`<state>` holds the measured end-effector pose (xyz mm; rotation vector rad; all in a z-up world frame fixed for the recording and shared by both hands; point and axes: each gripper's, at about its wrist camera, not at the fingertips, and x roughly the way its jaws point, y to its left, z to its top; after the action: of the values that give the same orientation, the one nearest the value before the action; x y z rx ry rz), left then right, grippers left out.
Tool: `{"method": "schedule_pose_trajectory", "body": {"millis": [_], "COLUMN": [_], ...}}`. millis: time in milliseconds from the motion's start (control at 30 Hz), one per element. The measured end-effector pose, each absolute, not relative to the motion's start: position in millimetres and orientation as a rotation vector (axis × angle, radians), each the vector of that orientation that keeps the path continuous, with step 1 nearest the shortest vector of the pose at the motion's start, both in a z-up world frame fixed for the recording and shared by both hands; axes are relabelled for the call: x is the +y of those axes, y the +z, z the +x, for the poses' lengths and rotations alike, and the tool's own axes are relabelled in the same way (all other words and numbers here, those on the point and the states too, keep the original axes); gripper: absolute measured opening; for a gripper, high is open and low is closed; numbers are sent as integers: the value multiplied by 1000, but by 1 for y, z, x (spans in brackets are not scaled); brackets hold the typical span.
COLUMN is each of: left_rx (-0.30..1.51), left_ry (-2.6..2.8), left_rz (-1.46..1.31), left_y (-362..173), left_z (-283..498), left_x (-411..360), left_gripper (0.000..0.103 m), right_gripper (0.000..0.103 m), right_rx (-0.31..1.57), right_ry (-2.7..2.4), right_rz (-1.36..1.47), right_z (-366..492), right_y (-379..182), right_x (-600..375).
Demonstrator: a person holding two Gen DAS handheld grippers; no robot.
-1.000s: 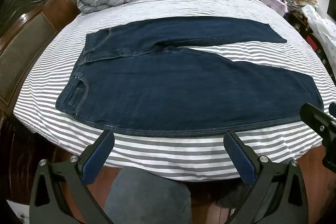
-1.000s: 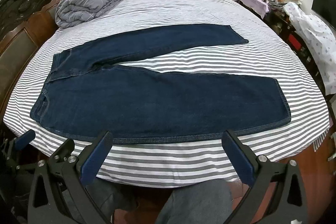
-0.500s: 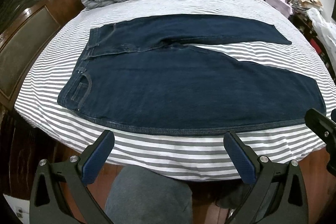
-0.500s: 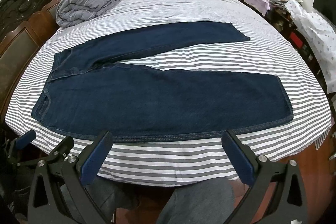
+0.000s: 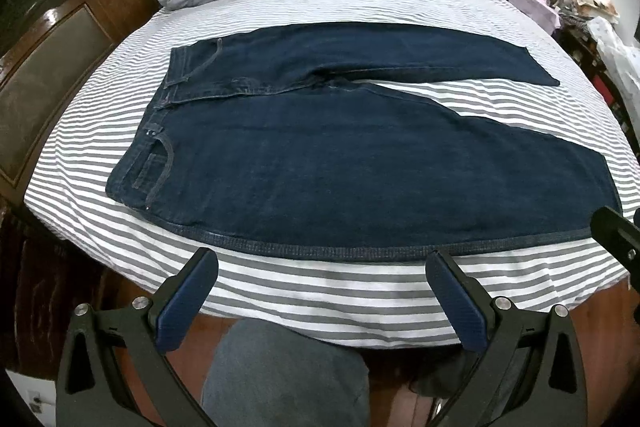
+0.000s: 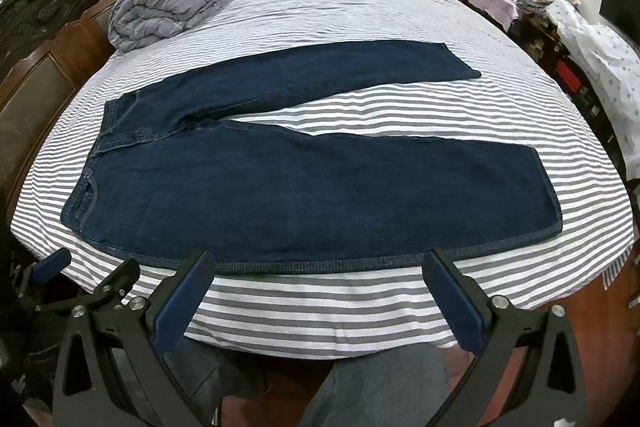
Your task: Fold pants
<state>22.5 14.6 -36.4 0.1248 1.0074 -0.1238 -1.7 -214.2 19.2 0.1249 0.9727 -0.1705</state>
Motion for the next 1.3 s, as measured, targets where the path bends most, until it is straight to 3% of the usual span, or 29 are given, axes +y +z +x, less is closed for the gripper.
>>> {"method": "schedule_pose_trajectory", "body": {"millis": [700, 1033, 1300], "left_rx": [915, 844, 907], "left_ry": [-168, -243, -197], "left_rz": [288, 412, 304], "left_y": [-12, -1, -9], "left_z": [100, 183, 286], "left_x": [67, 98, 138], "left_gripper": [103, 103, 103], "right_gripper": [103, 103, 103], "right_rx": [957, 1008, 1052], "right_ry": [-52, 82, 225], "right_rz": [-18, -47, -181], "right_z": [68, 176, 295], "right_y": [48, 47, 37], "right_x": [-215, -219, -215]}}
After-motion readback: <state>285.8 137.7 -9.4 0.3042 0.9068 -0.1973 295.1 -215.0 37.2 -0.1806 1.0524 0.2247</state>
